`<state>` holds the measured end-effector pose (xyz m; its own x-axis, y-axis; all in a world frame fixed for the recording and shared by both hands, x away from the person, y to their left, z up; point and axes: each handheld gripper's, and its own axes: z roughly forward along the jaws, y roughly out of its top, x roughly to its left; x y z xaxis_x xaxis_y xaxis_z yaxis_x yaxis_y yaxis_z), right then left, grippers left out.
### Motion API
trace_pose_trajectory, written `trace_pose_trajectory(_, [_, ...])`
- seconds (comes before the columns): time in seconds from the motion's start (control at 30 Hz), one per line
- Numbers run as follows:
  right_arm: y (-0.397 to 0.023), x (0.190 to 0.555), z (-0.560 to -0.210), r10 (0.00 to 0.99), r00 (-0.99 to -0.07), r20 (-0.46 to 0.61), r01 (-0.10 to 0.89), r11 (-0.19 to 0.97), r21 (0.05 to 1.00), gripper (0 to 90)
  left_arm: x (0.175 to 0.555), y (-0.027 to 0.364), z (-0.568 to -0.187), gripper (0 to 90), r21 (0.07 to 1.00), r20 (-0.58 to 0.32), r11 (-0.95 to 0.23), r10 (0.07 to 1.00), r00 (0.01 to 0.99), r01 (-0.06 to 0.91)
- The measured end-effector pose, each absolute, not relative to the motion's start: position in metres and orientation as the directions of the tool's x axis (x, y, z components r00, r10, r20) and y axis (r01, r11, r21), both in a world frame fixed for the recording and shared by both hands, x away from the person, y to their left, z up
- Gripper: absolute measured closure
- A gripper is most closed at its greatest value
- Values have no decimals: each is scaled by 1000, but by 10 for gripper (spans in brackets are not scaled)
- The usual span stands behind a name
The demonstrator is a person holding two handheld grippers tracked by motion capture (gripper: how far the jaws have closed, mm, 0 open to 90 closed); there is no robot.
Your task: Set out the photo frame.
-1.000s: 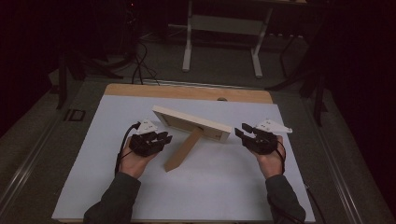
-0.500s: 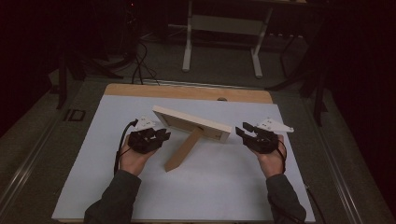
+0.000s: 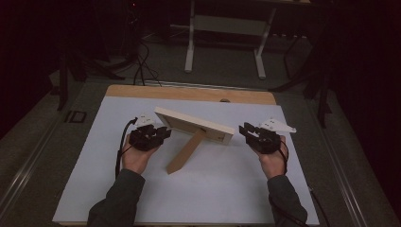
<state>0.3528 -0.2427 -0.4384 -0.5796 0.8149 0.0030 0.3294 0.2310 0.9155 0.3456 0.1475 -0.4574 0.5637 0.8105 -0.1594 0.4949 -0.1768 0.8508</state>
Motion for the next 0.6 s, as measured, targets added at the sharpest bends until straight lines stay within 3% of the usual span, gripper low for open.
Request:
trace_pose_trajectory(0.27, [-234, 353, -441, 811, -585, 6, 325, 228, 918, 884, 351, 147, -456, 900, 856, -169, -144, 829, 533, 496])
trace_pose_trajectory(0.6, [-228, 356, -441, 808, -588, 20, 334, 220, 917, 896, 357, 141, -453, 900, 864, -205, -81, 844, 495, 497])
